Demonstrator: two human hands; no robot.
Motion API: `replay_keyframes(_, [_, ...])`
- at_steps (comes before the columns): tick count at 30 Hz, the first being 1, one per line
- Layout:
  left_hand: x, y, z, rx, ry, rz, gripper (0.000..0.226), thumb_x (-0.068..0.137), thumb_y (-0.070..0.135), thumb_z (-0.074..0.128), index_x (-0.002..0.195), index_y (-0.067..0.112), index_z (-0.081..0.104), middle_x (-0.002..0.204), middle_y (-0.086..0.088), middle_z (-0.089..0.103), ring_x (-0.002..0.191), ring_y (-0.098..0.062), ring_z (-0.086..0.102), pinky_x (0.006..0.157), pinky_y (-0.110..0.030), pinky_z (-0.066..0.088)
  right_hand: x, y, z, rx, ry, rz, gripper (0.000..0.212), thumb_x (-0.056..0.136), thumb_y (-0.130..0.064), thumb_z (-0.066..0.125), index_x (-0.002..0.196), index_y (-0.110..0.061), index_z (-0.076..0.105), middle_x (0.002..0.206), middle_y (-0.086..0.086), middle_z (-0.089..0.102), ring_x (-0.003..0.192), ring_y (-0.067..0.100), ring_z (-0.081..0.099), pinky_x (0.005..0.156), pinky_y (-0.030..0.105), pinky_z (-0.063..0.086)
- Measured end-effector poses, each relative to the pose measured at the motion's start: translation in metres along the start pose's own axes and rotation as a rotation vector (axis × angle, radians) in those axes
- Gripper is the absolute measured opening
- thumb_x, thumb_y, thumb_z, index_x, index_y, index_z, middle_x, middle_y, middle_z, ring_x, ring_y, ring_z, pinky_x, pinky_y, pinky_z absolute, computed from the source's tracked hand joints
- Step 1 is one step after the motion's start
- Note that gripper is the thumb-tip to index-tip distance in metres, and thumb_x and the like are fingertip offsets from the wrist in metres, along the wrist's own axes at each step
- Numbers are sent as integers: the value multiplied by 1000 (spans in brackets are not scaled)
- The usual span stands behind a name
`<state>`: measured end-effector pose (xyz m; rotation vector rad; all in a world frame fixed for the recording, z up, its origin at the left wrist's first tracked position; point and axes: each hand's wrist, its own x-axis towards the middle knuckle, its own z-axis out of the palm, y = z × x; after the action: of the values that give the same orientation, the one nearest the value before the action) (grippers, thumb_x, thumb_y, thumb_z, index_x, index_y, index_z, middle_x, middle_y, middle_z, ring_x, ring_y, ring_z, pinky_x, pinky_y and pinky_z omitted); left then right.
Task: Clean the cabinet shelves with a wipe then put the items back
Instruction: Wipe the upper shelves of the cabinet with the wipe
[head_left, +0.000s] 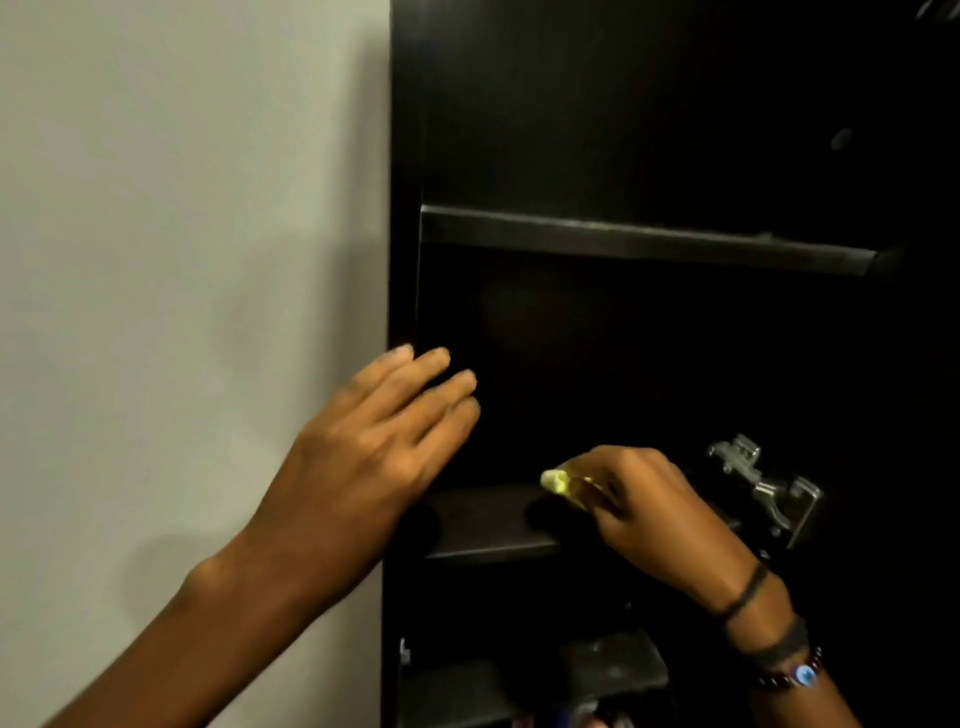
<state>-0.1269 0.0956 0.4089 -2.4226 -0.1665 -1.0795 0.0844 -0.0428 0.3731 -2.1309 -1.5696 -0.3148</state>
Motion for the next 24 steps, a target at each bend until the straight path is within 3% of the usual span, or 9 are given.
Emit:
replay_keyframes(2, [11, 3, -11, -53, 45, 16, 51, 93, -2, 20, 120, 7, 63, 130, -9, 59, 122, -29, 54, 101, -37, 41, 5, -5, -38, 165, 288, 12, 25, 83, -10, 66, 101, -28, 71, 95, -20, 68, 95, -3, 64, 81, 15, 52])
replay_keyframes(4, [26, 3, -22, -78, 103, 56, 45, 94, 1, 26, 123, 7, 61, 132, -9, 57, 123, -28, 53, 99, -37, 43, 10, -17, -77, 290, 524, -14, 28, 83, -9, 66, 103, -29, 70, 97, -21, 69, 94, -6, 64, 81, 12, 52])
replay_keyframes(7, [48, -7, -36, -70, 187, 87, 37, 93, 9, 40, 124, 7, 60, 133, -10, 56, 126, -27, 51, 98, -39, 40, 15, -25, -125, 216, 711, -54, 29, 83, -13, 62, 108, -28, 66, 101, -20, 66, 95, -4, 63, 81, 5, 48])
replay_keyframes(9, [63, -18, -43, -46, 193, 105, 38, 92, 12, 41, 125, 7, 60, 133, -11, 56, 127, -28, 49, 100, -42, 38, 21, -16, -148, 90, 775, -13, 29, 83, -10, 65, 109, -23, 67, 99, -10, 68, 91, 4, 64, 81, 9, 50])
replay_keyframes(14, [87, -50, -57, 118, 98, 121, 47, 86, 17, 36, 128, 10, 56, 135, -10, 55, 130, -27, 45, 107, -44, 28, 41, -2, -173, -86, 631, 215, 29, 81, -8, 68, 108, -19, 69, 101, 4, 70, 95, 23, 64, 87, 43, 54])
replay_keyframes(16, [94, -63, -62, 193, 62, 110, 50, 86, 18, 30, 129, 11, 55, 135, -11, 54, 131, -28, 44, 108, -46, 25, 53, -11, -169, -138, 534, 241, 24, 83, -15, 65, 105, -22, 71, 100, 4, 73, 96, 24, 66, 87, 44, 54])
replay_keyframes(18, [99, -74, -64, 245, 39, 101, 52, 86, 18, 26, 129, 10, 55, 135, -12, 54, 132, -29, 43, 109, -47, 22, 66, -32, -159, -162, 367, 189, 24, 89, -25, 57, 110, -27, 68, 103, -3, 72, 98, 16, 65, 90, 39, 53])
replay_keyframes(21, [104, -83, -62, 302, 10, 117, 52, 88, 20, 25, 127, 9, 57, 133, -13, 56, 131, -29, 43, 110, -47, 20, 78, -79, -140, -110, 145, -48, 31, 95, -34, 38, 116, -30, 59, 106, -8, 68, 98, 11, 63, 89, 37, 51])
replay_keyframes(24, [104, -85, -61, 311, 1, 132, 50, 89, 22, 26, 123, 8, 60, 129, -13, 59, 130, -29, 44, 110, -47, 20, 76, -113, -132, -57, 28, -251, 33, 97, -35, 31, 125, -30, 49, 129, -12, 56, 112, 4, 54, 97, 31, 46])
